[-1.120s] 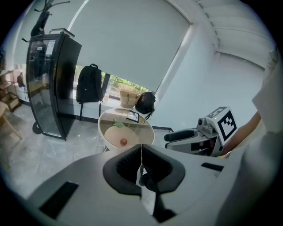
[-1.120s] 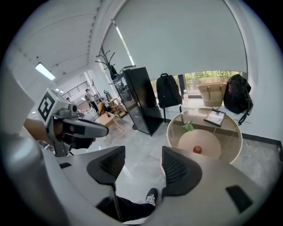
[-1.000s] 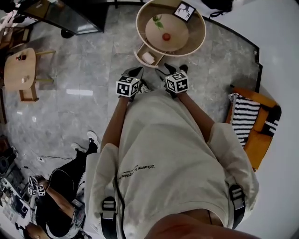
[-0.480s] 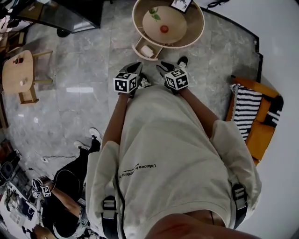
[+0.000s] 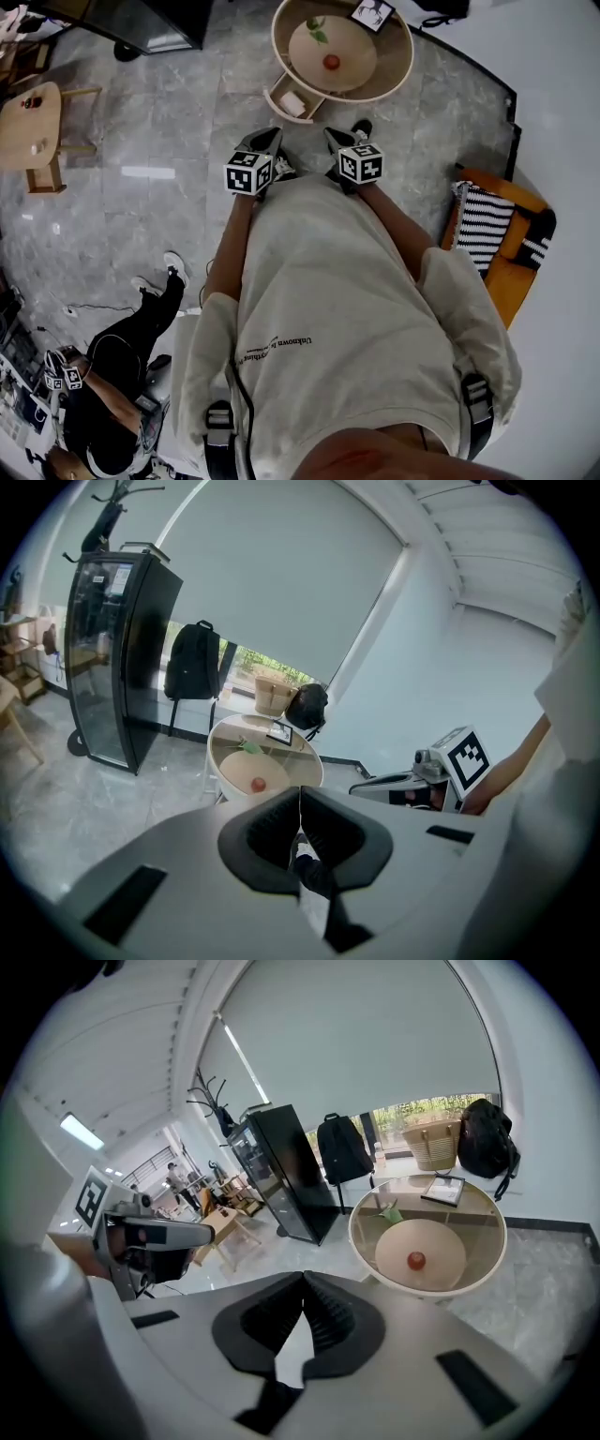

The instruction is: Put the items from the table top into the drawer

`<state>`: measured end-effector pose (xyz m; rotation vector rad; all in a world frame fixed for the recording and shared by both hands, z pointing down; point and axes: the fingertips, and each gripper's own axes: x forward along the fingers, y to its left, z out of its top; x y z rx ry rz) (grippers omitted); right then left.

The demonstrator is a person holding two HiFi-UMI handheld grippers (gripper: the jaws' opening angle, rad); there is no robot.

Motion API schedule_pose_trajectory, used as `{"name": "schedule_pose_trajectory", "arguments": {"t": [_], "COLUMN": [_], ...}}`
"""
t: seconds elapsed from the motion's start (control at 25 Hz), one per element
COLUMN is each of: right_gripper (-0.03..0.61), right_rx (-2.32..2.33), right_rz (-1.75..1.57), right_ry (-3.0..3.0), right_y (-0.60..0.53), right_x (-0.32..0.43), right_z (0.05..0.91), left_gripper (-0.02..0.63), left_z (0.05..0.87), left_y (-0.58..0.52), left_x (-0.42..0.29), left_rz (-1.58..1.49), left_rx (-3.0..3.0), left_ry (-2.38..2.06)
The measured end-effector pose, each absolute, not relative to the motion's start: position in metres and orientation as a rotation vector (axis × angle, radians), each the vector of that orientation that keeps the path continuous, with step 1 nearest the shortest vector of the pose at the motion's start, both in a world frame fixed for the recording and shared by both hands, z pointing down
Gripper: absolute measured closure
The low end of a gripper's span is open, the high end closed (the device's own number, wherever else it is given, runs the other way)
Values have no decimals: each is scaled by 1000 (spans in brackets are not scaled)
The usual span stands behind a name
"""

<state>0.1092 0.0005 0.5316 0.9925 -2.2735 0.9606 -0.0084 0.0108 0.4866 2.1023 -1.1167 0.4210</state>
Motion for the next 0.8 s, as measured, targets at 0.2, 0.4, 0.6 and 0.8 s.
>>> {"name": "schedule_pose_trajectory", "arguments": {"t": [0.2,0.4,0.6,0.8], "right_gripper": [546,545,546,546], "right_rx": [975,979,952,937], "right_rz": [973,966,947,948], "right_ry": [-2268,-2249,-2231,-2230], "right_y": [2,0,-2,-4], "right_x": [103,104,103,100], "right_z": [535,536,538,540], "left_gripper": [592,592,592,592], "left_z": [488,492,493,495], "left_y": [8,6,3,2], "left_x": [-15,-12,-11,-14], "left_rz": [404,425,433,433], "left_rx": [2089,2088,2085,2075], "left_ry": [-1123,-1093,-1089,-1097]}}
